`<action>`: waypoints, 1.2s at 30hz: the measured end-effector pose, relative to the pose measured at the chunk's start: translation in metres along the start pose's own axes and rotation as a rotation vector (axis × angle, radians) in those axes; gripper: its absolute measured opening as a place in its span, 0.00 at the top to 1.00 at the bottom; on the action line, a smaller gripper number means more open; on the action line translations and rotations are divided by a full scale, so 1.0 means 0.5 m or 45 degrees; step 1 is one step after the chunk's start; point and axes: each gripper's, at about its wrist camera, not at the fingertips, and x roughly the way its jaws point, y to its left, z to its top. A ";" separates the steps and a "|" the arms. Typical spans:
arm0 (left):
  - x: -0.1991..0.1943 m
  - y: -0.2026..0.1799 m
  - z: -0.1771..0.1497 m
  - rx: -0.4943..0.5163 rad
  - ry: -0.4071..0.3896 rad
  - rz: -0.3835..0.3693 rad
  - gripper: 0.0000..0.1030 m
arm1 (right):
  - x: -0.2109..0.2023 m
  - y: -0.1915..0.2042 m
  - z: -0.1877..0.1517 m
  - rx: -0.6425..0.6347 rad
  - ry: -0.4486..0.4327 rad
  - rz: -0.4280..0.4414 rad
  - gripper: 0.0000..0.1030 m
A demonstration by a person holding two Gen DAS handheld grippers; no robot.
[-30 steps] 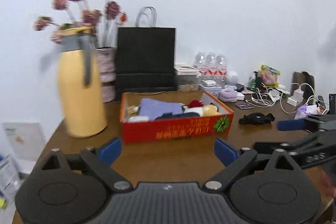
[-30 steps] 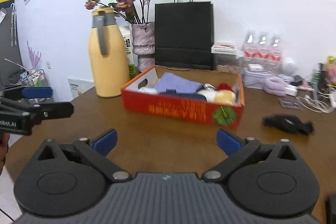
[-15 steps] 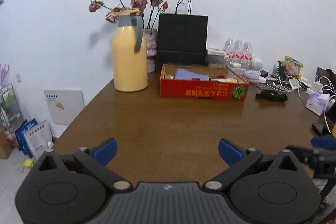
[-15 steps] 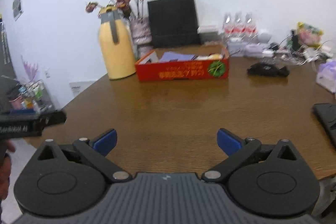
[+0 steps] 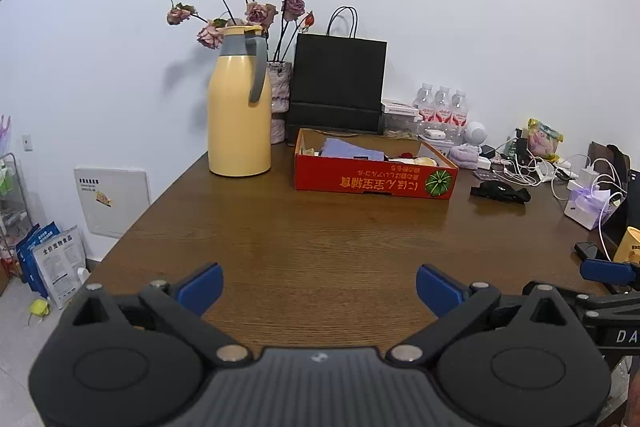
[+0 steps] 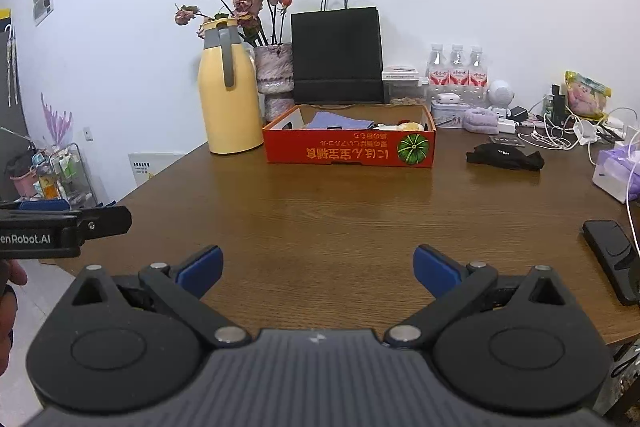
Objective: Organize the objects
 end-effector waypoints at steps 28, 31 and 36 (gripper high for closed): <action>0.006 -0.007 -0.006 0.029 0.013 -0.014 0.00 | 0.005 -0.005 -0.008 0.029 0.006 -0.036 0.00; 0.007 -0.008 -0.006 0.032 0.014 -0.015 0.00 | 0.006 -0.004 -0.010 0.029 0.008 -0.030 0.00; 0.005 -0.011 -0.009 0.043 0.010 -0.017 0.00 | 0.007 -0.006 -0.010 0.038 0.010 -0.033 0.00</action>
